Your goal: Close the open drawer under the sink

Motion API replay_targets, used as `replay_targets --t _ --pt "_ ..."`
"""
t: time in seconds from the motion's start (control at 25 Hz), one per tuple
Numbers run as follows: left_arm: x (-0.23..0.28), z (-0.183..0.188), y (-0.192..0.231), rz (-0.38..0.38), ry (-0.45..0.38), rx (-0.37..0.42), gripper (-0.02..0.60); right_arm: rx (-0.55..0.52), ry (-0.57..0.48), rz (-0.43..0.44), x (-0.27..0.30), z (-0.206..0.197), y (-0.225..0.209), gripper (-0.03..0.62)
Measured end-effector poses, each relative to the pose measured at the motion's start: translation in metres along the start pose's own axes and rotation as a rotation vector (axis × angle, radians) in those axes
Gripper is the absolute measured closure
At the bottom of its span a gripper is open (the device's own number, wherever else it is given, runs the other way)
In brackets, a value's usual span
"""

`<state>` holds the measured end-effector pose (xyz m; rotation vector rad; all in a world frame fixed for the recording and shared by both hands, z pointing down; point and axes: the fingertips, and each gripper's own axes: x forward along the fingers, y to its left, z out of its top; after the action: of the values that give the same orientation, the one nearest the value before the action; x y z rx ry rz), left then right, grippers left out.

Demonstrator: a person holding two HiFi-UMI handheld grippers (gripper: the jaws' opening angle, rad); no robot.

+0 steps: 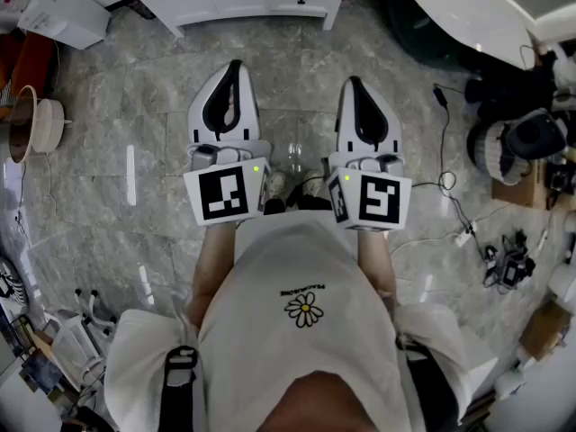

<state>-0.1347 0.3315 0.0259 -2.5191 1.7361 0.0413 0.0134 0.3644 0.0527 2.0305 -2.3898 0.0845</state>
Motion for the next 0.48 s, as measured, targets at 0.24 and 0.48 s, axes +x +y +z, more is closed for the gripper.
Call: replay_targets --t 0.24,0.48 --pt "0.007 -0.004 -0.011 -0.002 0.011 -0.001 0.561 -0.014 0.005 0.004 -0.005 -0.004 -0.011 0.565" --pt "0.015 -0.008 -0.030 -0.004 0.021 0.015 0.561 -0.016 0.016 0.004 -0.011 -0.009 -0.033 0.565"
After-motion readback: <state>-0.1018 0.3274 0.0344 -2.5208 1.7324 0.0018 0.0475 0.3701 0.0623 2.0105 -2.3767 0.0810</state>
